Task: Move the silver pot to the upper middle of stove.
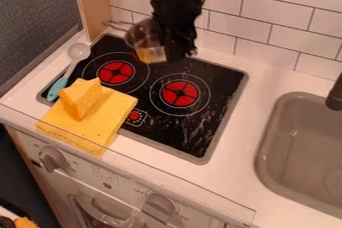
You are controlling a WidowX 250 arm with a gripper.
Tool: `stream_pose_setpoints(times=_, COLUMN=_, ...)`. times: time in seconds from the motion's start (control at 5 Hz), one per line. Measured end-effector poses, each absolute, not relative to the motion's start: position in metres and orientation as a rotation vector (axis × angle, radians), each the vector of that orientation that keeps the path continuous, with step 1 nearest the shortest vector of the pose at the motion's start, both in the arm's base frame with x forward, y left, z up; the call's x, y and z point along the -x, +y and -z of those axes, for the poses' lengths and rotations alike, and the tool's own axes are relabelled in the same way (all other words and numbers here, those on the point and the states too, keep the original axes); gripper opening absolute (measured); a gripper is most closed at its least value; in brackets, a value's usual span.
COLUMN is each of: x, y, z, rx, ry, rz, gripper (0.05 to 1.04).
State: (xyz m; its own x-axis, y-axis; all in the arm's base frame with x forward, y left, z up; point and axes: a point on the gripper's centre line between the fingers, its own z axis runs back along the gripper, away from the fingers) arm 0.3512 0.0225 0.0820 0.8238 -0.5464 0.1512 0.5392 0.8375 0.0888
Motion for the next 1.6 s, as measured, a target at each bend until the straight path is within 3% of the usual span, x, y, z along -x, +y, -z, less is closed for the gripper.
stream_pose_setpoints(times=0.4, x=-0.348, y=0.053, z=-0.051, rx=-0.023, ry=-0.101, rz=0.551, gripper=0.074)
stream_pose_setpoints(times=0.8, x=-0.355, y=0.050, z=-0.040, rx=-0.015, ry=-0.129, rz=0.639, gripper=0.091)
stream_pose_setpoints(times=1.0, x=-0.356, y=0.046, z=-0.036, rx=-0.008, ry=-0.129, rz=0.672, gripper=0.228)
stream_pose_setpoints(times=1.4, x=-0.350, y=0.033, z=-0.041, rx=-0.020, ry=-0.142, rz=0.669, gripper=0.799)
stream_pose_setpoints(times=1.6, x=-0.347, y=0.027, z=-0.055, rx=-0.002, ry=-0.189, rz=0.608, gripper=1.005)
